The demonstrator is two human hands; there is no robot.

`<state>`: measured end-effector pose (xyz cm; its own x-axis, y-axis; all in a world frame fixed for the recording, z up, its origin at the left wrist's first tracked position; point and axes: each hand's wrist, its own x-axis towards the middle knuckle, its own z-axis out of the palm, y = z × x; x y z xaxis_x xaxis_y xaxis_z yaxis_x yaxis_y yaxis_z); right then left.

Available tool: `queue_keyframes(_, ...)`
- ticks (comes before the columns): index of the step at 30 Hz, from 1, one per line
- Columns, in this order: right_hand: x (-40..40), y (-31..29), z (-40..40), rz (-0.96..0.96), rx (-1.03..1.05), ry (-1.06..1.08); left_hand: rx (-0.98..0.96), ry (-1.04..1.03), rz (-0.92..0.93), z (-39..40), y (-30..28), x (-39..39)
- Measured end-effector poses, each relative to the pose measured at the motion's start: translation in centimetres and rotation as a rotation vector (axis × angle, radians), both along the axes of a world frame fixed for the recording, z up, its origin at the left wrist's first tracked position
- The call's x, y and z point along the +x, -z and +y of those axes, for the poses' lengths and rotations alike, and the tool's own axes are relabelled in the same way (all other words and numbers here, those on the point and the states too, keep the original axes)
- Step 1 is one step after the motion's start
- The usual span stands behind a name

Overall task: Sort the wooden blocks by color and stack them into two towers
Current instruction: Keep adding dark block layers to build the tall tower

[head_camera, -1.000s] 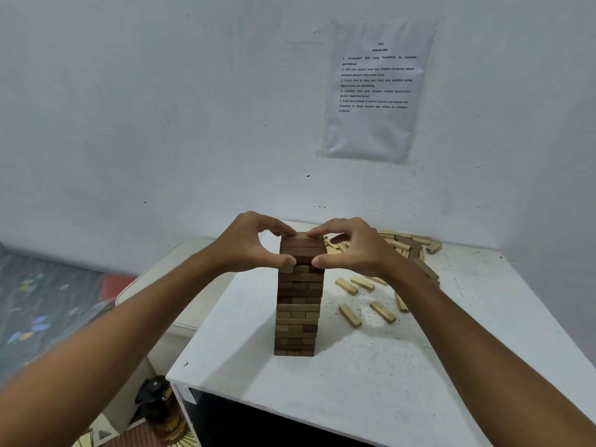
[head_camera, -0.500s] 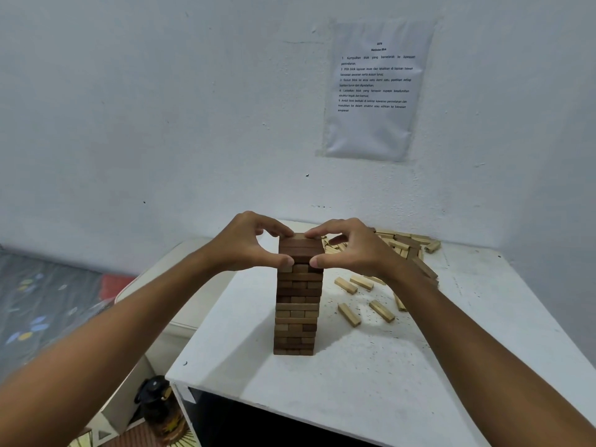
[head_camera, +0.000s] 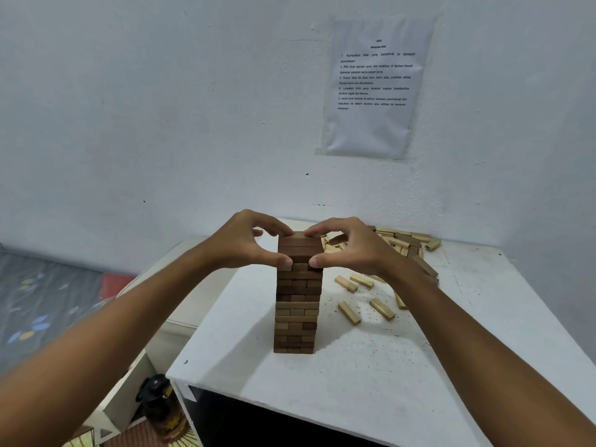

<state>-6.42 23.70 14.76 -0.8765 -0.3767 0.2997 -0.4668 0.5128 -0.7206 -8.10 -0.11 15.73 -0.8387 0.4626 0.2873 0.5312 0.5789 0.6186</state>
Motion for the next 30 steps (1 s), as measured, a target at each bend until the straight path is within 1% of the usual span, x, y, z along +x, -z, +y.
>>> queue_keyframes(24, -0.4, 0.3, 0.2, 0.009, 0.019, -0.003, 0.013, 0.013, 0.009, -0.1, 0.2, -0.2)
queue_keyframes(30, -0.3, 0.1, 0.3, 0.016, -0.037, 0.016, 0.096, -0.004, 0.019, 0.2, -0.8, 0.2)
